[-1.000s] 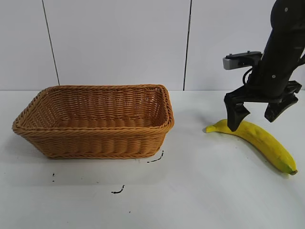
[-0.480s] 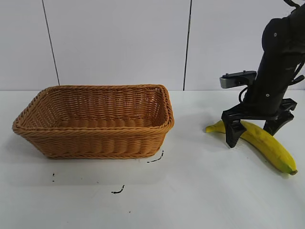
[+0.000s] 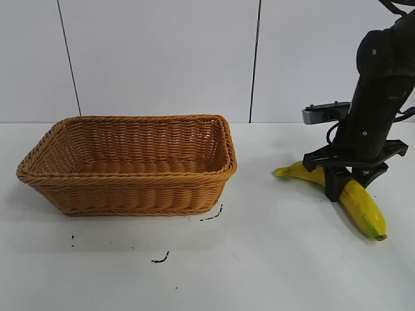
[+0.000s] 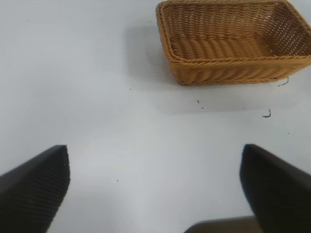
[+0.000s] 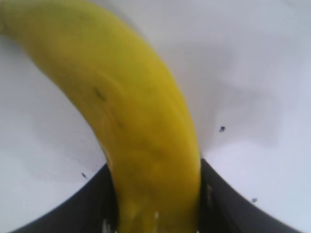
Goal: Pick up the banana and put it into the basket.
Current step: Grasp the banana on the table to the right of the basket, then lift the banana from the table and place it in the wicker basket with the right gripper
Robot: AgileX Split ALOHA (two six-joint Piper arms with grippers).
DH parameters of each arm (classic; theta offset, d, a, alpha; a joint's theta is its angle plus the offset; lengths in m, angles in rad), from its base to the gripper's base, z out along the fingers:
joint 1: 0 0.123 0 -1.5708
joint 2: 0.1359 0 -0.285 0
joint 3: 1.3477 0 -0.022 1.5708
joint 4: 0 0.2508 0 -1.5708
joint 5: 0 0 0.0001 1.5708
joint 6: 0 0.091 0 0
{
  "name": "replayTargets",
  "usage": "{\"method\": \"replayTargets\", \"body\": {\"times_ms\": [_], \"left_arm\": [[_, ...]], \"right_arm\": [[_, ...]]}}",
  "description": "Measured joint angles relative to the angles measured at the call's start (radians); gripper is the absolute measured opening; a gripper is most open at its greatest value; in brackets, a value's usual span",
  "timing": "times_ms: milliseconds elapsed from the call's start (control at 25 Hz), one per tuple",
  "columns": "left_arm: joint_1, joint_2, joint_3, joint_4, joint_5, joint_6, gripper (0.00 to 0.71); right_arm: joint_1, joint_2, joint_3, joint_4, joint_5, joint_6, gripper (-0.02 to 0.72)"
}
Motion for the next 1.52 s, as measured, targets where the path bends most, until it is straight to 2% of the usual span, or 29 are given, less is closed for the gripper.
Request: {"method": "replayTargets", "body": {"times_ms": [200,320,440,560,640,800,1080,1160,1320,1520], "left_arm": [[0.0,0.0,0.0,0.0,0.0,0.0,0.69],[0.0,0.0,0.0,0.0,0.0,0.0,0.69],[0.0,0.0,0.0,0.0,0.0,0.0,0.69],[0.0,0.0,0.0,0.0,0.0,0.0,0.69],[0.0,0.0,0.0,0.0,0.0,0.0,0.69],[0.0,0.0,0.0,0.0,0.0,0.0,0.69],[0.0,0.0,0.0,0.0,0.0,0.0,0.69],[0.0,0.0,0.0,0.0,0.0,0.0,0.69],[0.0,0.0,0.0,0.0,0.0,0.0,0.69],[0.0,0.0,0.0,0.0,0.0,0.0,0.69]], "right_arm": [[0.0,-0.092,0.0,-0.06,0.062,0.0,0.298],[0.0,-0.176,0.0,-0.066,0.109,0.0,0.298],[0.0,-0.248,-0.009,-0.047,0.149,0.0,0.298],[0.0,-0.271,-0.058,-0.013,0.249,-0.009,0.298],[0.005,-0.271,-0.105,0.008,0.288,-0.026,0.298],[0.055,-0.271,-0.206,0.032,0.299,-0.044,0.298],[0.221,-0.158,-0.482,0.033,0.345,-0.063,0.298],[0.272,-0.105,-0.572,0.033,0.349,-0.099,0.298],[0.386,-0.017,-0.719,0.027,0.319,-0.237,0.298],[0.507,0.047,-0.752,0.021,0.186,-0.362,0.298]]}}
